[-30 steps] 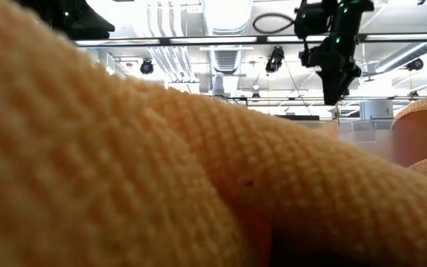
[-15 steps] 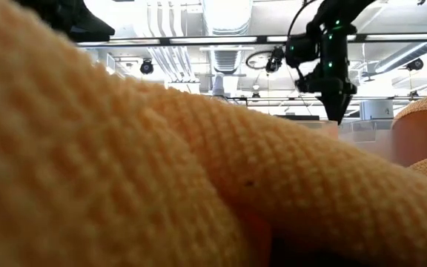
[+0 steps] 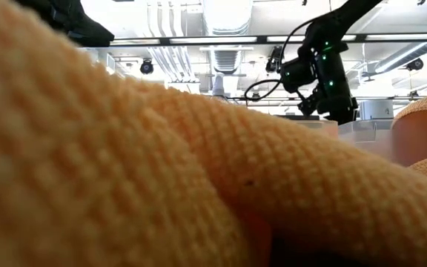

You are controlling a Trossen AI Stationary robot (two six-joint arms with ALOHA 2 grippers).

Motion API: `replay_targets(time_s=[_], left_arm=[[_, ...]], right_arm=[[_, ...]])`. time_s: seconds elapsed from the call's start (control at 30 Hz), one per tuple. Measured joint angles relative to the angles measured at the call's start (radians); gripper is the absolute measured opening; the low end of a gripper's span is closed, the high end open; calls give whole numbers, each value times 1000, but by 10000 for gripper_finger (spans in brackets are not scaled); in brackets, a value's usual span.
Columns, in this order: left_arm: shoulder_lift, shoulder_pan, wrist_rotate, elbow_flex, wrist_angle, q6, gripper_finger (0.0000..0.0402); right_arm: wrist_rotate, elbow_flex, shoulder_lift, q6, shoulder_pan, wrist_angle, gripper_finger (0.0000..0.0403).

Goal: Sort microfiber towel by color & place in baskets
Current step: Put the blue towel into the orange bin

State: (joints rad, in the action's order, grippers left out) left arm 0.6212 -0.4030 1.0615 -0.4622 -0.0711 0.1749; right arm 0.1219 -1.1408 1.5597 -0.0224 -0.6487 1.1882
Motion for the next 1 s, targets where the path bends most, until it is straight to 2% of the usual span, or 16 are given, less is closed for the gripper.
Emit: replay_targets(time_s=[0.23,0.77,1.0], left_arm=[[3,0,0,0,-5,3,132],[53,0,-1,0,-8,10,132],[53,0,-1,0,-8,18,132]], right_arm=[[0,1,22,-16,0,-7,212],[-3,66,118,-16,0,-37,213],[-88,66,150,-23,0,-112,212]])
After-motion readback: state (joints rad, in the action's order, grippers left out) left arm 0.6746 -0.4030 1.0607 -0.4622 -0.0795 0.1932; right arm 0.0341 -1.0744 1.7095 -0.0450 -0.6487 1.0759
